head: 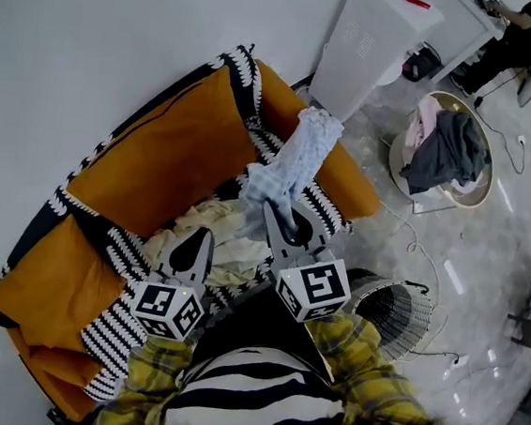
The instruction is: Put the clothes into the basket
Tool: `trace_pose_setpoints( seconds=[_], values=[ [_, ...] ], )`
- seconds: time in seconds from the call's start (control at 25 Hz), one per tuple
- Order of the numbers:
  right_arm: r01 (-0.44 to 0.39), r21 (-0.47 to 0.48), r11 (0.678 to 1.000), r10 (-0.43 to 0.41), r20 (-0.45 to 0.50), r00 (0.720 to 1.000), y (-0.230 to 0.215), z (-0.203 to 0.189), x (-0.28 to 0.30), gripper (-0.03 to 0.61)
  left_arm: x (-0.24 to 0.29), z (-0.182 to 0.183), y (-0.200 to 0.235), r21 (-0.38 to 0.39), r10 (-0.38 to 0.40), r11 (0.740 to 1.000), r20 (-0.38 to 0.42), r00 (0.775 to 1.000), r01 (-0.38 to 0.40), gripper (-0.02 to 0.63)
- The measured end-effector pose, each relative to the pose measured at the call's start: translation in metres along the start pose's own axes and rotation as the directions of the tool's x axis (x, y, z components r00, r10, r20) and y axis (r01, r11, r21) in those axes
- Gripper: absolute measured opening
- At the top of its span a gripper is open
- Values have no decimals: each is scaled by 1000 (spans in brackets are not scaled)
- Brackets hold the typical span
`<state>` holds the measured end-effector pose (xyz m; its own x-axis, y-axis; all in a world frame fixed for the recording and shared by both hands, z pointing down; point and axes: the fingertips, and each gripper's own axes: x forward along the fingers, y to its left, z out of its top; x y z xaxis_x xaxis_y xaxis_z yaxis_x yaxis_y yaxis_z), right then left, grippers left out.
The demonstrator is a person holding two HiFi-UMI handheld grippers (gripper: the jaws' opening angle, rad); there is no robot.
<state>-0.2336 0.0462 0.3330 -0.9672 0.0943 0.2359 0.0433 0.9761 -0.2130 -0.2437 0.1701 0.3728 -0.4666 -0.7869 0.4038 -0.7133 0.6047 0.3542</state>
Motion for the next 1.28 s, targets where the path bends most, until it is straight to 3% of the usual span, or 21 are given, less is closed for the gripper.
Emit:
trace_pose_setpoints(
  seconds=[0.16,0.36,0.64,0.96,1.28],
  values=[
    [63,-31,998,-61,64,996,-7,25,-21,58,-6,13,-15,-23,-68,997,28,997,68,35],
    [133,-56,989,-123,158,980,-12,59,-56,57,-8,22,-42,44,-158,987,31,987,157,35],
    [272,-30,962,-253,280,926,-40,104,-127,57,2,27,-92,122,-277,953,-6,961,276,35],
    [428,-15,904,-392,371,842,-89,134,-226,57,24,22,-179,204,-410,888,-57,911,412,35],
    [572,10,821,-527,402,749,-128,138,-352,57,32,-13,-300,259,-546,780,-163,822,570,35]
  ],
)
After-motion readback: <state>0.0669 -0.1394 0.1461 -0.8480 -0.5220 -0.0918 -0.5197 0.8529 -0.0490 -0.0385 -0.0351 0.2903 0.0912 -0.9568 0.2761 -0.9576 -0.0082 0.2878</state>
